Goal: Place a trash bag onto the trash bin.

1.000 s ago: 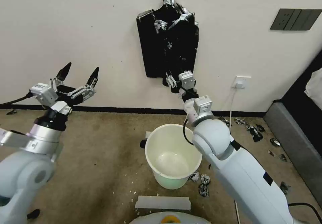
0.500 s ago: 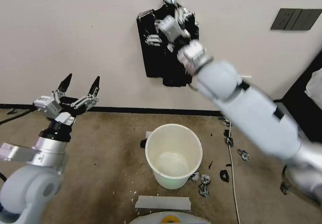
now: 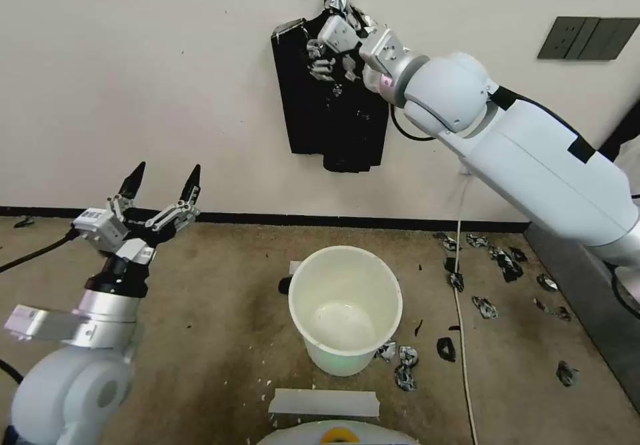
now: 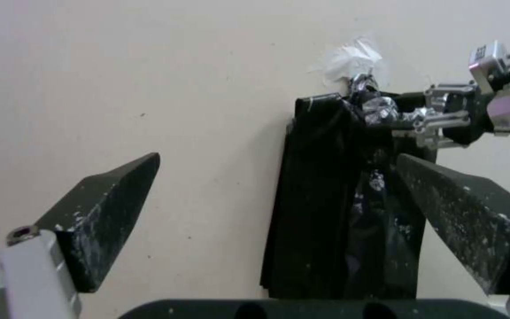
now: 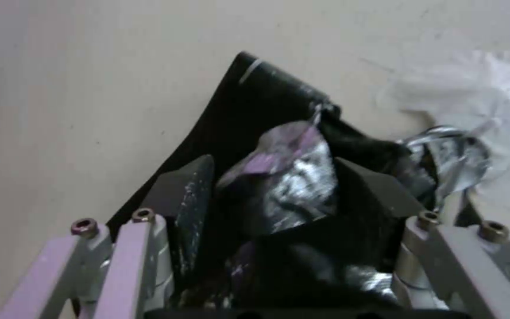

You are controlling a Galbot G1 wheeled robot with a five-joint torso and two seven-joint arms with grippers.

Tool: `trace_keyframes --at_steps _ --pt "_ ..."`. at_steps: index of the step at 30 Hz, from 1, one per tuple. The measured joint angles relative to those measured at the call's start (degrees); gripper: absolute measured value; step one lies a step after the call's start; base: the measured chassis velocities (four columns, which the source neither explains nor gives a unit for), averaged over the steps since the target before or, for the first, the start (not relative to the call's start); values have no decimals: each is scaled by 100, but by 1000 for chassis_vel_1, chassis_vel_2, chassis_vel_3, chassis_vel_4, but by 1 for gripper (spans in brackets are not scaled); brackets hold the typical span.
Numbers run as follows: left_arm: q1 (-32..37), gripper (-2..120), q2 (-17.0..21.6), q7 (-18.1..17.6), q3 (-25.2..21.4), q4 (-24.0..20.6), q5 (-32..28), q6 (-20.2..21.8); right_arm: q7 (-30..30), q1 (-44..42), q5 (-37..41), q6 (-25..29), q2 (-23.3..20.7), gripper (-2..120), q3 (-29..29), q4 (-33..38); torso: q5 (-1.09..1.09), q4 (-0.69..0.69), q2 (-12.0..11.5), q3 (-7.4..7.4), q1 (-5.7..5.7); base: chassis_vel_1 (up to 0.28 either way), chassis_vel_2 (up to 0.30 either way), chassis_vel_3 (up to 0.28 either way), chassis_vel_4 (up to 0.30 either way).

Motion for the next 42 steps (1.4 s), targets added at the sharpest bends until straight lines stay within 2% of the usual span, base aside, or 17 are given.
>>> trace_keyframes --at_steps 3,5,6,9,11,12,13,14,18,31,42 --pt "-9 100 -36 -4 33 0 19 0 -35 19 2 -7 -8 57 -105 -16 -1 0 0 0 0 0 0 0 0" --pt "-6 100 -44 -8 43 -6 28 0 -34 16 5 -9 13 45 -140 -31 -1 1 0 0 0 0 0 0 0" --pt "-6 100 -44 -8 43 -6 28 0 -34 16 5 -9 13 45 -140 -31 -1 1 0 0 0 0 0 0 0" --pt "5 100 -43 -15 20 -23 29 0 -16 -18 24 -8 17 33 -151 -33 -1 1 0 0 0 0 0 0 0" --pt "5 100 -43 -15 20 -23 29 0 -16 -18 24 -8 17 33 -151 -33 -1 1 0 0 0 0 0 0 0" --pt "6 100 -42 -20 13 -26 29 0 13 -66 31 0 5 23 -156 -16 0 1 0 0 0 0 0 0 0" --pt "0 100 -42 -22 17 -26 29 0 26 -86 38 4 0 18 -158 -2 0 1 0 0 0 0 0 0 0" --pt "0 100 -42 -22 17 -26 29 0 26 -86 38 4 0 18 -158 -2 0 1 0 0 0 0 0 0 0" --pt "-25 100 -38 -30 42 -26 29 6 89 -128 73 21 -32 0 -173 38 -1 1 0 0 0 0 0 0 0" --pt "-26 100 -21 -34 31 -37 27 9 119 -206 101 39 -103 0 -237 143 -1 1 0 0 0 0 0 0 0" --pt "-52 100 96 -38 37 -50 9 24 113 -717 212 42 -436 0 -352 530 -1 1 0 0 0 0 0 0 0"
